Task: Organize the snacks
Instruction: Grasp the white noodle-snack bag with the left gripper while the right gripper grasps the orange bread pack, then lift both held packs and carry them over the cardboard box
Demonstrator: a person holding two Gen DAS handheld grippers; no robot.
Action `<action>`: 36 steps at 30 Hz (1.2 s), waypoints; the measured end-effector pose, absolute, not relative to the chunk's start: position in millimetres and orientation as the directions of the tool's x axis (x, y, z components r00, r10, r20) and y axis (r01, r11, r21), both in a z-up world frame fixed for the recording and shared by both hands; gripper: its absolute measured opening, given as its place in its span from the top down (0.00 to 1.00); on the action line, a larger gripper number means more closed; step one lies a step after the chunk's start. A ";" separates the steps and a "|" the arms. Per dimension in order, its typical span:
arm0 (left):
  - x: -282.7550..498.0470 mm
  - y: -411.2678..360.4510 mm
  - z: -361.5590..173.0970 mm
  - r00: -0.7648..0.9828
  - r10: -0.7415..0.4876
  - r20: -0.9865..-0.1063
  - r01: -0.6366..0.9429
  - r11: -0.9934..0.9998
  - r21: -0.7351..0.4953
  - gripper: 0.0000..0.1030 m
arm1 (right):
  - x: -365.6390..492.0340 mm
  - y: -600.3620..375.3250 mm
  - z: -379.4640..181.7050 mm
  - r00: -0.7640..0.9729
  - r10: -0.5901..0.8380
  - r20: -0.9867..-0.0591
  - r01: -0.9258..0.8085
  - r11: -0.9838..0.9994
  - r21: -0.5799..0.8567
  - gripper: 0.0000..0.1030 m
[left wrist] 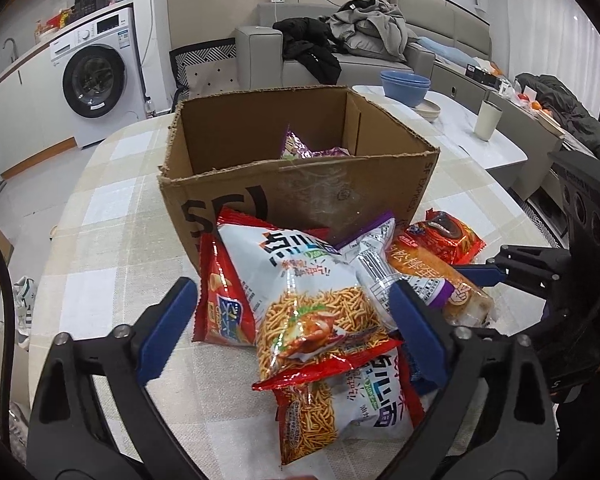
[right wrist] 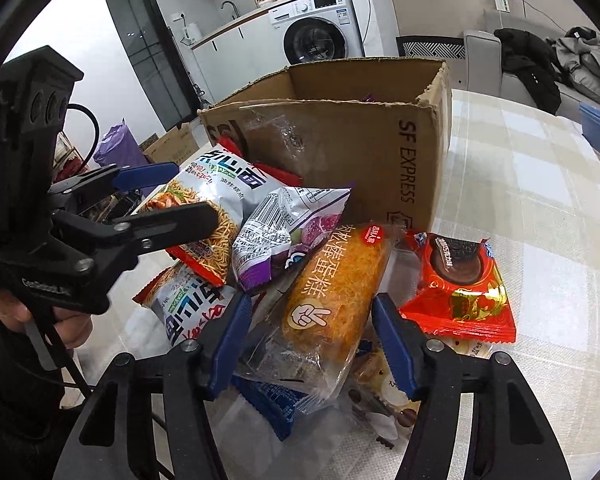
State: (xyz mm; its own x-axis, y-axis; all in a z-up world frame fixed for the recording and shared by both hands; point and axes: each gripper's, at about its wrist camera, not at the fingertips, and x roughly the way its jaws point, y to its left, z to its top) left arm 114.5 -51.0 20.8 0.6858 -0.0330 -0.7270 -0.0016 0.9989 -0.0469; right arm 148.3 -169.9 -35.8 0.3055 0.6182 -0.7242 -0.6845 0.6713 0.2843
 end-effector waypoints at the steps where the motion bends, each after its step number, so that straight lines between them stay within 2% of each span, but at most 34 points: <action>1: 116.2 -52.7 19.4 0.679 -0.040 -0.733 0.008 0.999 -0.047 0.17 | 148.0 -170.2 -36.5 0.304 0.620 -0.723 -0.684 0.670 0.287 0.38; 3: 119.8 -57.2 16.0 0.667 -0.042 -0.744 0.021 0.999 -0.037 0.28 | 148.9 -172.7 -35.9 0.302 0.621 -0.723 -0.684 0.669 0.290 0.39; 7: 122.2 -65.5 11.4 0.666 -0.039 -0.745 0.037 0.999 -0.018 0.33 | 150.5 -174.1 -36.2 0.301 0.621 -0.723 -0.681 0.672 0.293 0.42; 10: 122.9 -67.3 9.2 0.663 -0.041 -0.747 0.045 0.999 -0.015 0.39 | 151.6 -175.8 -36.3 0.304 0.615 -0.728 -0.679 0.676 0.287 0.47; 12: 123.3 -66.4 8.4 0.663 -0.045 -0.748 0.037 0.999 -0.027 0.49 | 152.3 -176.9 -36.3 0.311 0.611 -0.728 -0.674 0.682 0.284 0.55; 15: 123.1 -65.2 9.6 0.668 -0.051 -0.742 0.035 0.999 -0.038 0.56 | 153.4 -177.8 -35.4 0.318 0.609 -0.727 -0.670 0.687 0.282 0.60; 24: 111.1 -59.9 16.9 0.696 -0.068 -0.715 0.031 0.997 -0.065 0.60 | 146.1 -182.6 -28.1 0.353 0.591 -0.725 -0.671 0.700 0.243 0.64; 36: 80.7 -48.2 41.1 0.745 -0.081 -0.663 0.027 0.996 -0.091 0.60 | 143.3 -212.1 1.9 0.412 0.624 -0.664 -0.664 0.705 0.251 0.64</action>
